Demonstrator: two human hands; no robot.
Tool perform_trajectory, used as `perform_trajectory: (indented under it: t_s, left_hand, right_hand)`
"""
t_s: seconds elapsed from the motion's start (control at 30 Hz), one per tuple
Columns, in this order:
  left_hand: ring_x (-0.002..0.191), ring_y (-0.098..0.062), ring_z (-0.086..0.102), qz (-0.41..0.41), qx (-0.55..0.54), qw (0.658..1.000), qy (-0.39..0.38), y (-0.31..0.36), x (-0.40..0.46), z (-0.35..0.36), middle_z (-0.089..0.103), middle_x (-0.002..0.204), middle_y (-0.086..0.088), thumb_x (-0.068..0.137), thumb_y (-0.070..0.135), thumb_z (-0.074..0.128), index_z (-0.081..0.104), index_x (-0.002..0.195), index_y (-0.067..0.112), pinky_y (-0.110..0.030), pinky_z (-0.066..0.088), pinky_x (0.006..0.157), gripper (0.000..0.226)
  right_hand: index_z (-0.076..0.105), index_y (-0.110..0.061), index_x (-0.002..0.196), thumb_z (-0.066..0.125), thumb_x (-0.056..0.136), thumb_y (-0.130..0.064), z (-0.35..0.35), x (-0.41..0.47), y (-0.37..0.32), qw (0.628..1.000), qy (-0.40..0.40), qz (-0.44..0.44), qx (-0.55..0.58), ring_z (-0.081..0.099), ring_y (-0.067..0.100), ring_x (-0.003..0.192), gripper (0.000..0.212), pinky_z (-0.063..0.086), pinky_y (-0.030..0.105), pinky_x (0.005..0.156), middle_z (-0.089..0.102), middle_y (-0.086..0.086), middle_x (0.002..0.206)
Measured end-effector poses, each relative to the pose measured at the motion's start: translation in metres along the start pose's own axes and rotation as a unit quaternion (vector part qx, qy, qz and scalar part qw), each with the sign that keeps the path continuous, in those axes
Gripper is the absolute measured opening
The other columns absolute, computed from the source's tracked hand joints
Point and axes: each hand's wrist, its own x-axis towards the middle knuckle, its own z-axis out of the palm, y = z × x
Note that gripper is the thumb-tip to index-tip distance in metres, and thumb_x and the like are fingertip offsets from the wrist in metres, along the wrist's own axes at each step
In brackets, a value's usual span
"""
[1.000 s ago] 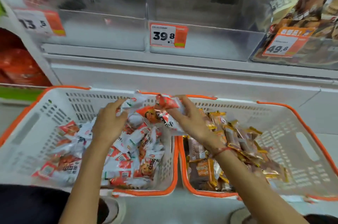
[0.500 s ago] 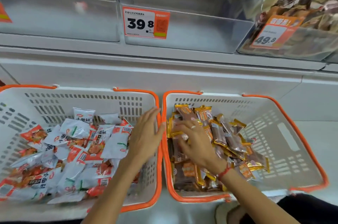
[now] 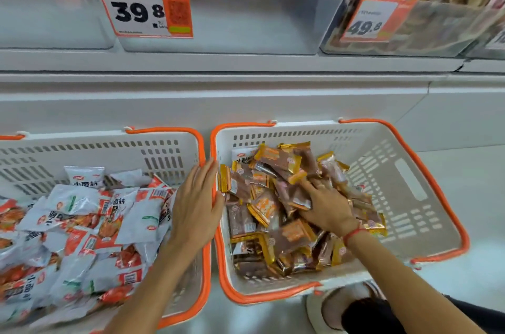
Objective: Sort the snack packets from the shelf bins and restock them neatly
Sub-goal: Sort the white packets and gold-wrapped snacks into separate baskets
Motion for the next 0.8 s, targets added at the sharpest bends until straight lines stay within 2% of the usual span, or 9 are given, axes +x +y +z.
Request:
perform_trajectory:
  t_s: [0.1, 0.17, 0.27, 0.37, 0.4, 0.47, 0.57, 0.7, 0.8]
  left_hand:
    - [0.146, -0.021, 0.02, -0.003, 0.004, 1.0, 0.008, 0.003, 0.002, 0.0, 0.028, 0.157, 0.001, 0.095, 0.018, 0.053, 0.03, 0.151, 0.018, -0.036, 0.015, 0.117, 0.06]
    - [0.137, -0.024, 0.035, -0.006, -0.006, 0.999, 0.035, 0.004, 0.01, -0.002, 0.043, 0.147, -0.004, 0.086, 0.015, 0.064, 0.044, 0.142, 0.013, -0.038, 0.026, 0.113, 0.059]
    - [0.131, -0.028, 0.041, -0.024, -0.015, 0.998, 0.055, 0.003, 0.025, 0.002, 0.049, 0.14, -0.009, 0.082, 0.015, 0.069, 0.048, 0.136, 0.008, -0.041, 0.034, 0.109, 0.058]
    - [0.139, -0.024, 0.034, -0.044, -0.037, 0.997, 0.056, 0.0, 0.028, 0.009, 0.04, 0.15, -0.005, 0.093, 0.024, 0.06, 0.038, 0.146, 0.013, -0.042, 0.03, 0.114, 0.058]
    - [0.141, -0.022, 0.032, -0.052, -0.049, 0.996, 0.058, -0.002, 0.027, 0.011, 0.038, 0.152, -0.002, 0.095, 0.026, 0.057, 0.036, 0.147, 0.016, -0.04, 0.028, 0.115, 0.058]
    - [0.143, -0.019, 0.028, -0.053, -0.053, 0.995, 0.065, -0.004, 0.024, 0.012, 0.035, 0.154, 0.002, 0.097, 0.028, 0.055, 0.035, 0.149, 0.019, -0.037, 0.023, 0.115, 0.057]
    - [0.145, -0.017, 0.022, -0.044, -0.04, 0.996, 0.06, -0.005, 0.024, 0.011, 0.033, 0.155, 0.003, 0.097, 0.026, 0.054, 0.034, 0.15, 0.02, -0.034, 0.018, 0.115, 0.057]
    - [0.145, -0.016, 0.021, -0.049, -0.03, 0.997, 0.057, -0.002, 0.024, 0.008, 0.034, 0.155, 0.002, 0.096, 0.026, 0.055, 0.034, 0.15, 0.018, -0.032, 0.014, 0.115, 0.058]
    - [0.145, -0.018, 0.024, -0.047, -0.035, 0.996, 0.061, -0.001, 0.025, 0.008, 0.036, 0.154, 0.0, 0.095, 0.022, 0.056, 0.036, 0.149, 0.016, -0.036, 0.018, 0.116, 0.058]
  right_hand:
    - [0.057, -0.049, 0.112, 0.057, 0.049, -0.09, 0.112, 0.014, 0.197, 0.983, -0.108, 0.149, -0.005, 0.062, 0.029, 0.096, 0.076, 0.043, 0.045, 0.09, 0.068, 0.002, 0.108]
    - [0.054, -0.048, 0.1, 0.066, 0.037, -0.091, 0.113, 0.008, 0.241, 0.963, -0.172, 0.164, 0.128, 0.059, 0.025, 0.093, 0.077, 0.049, 0.049, 0.091, 0.066, 0.001, 0.116]
    - [0.058, -0.03, 0.116, 0.066, 0.085, -0.044, -0.009, 0.007, 0.097, 0.985, -0.11, 0.093, 0.091, 0.061, 0.024, 0.095, 0.035, 0.052, 0.039, 0.081, 0.065, 0.001, 0.106]
    - [0.065, -0.019, 0.116, 0.062, 0.087, -0.017, -0.04, 0.035, 0.009, 0.985, 0.146, -0.035, 0.084, 0.063, 0.027, 0.095, 0.029, 0.049, 0.037, 0.074, 0.067, 0.007, 0.102]
    - [0.067, -0.015, 0.109, 0.065, 0.083, -0.013, -0.039, 0.045, -0.018, 0.979, 0.172, -0.093, 0.056, 0.064, 0.027, 0.092, 0.026, 0.049, 0.034, 0.073, 0.068, 0.006, 0.099]
    - [0.068, -0.012, 0.109, 0.063, 0.084, -0.014, -0.021, 0.066, -0.064, 0.973, 0.146, -0.175, 0.037, 0.062, 0.027, 0.1, 0.025, 0.049, 0.035, 0.082, 0.068, 0.007, 0.107]
    - [0.056, -0.021, 0.131, 0.042, 0.097, -0.034, 0.002, 0.09, -0.094, 0.981, 0.047, -0.185, 0.016, 0.045, 0.029, 0.128, 0.04, 0.034, 0.045, 0.106, 0.05, 0.005, 0.142]
    - [0.046, -0.035, 0.14, 0.008, 0.089, -0.061, 0.026, 0.075, -0.036, 0.985, -0.039, -0.16, -0.044, 0.025, 0.025, 0.144, 0.069, 0.021, 0.047, 0.114, 0.029, -0.003, 0.157]
    - [0.04, -0.038, 0.144, 0.016, 0.092, -0.065, 0.016, 0.056, 0.013, 0.987, -0.121, -0.096, -0.045, 0.034, 0.025, 0.139, 0.063, 0.03, 0.039, 0.109, 0.036, -0.002, 0.153]
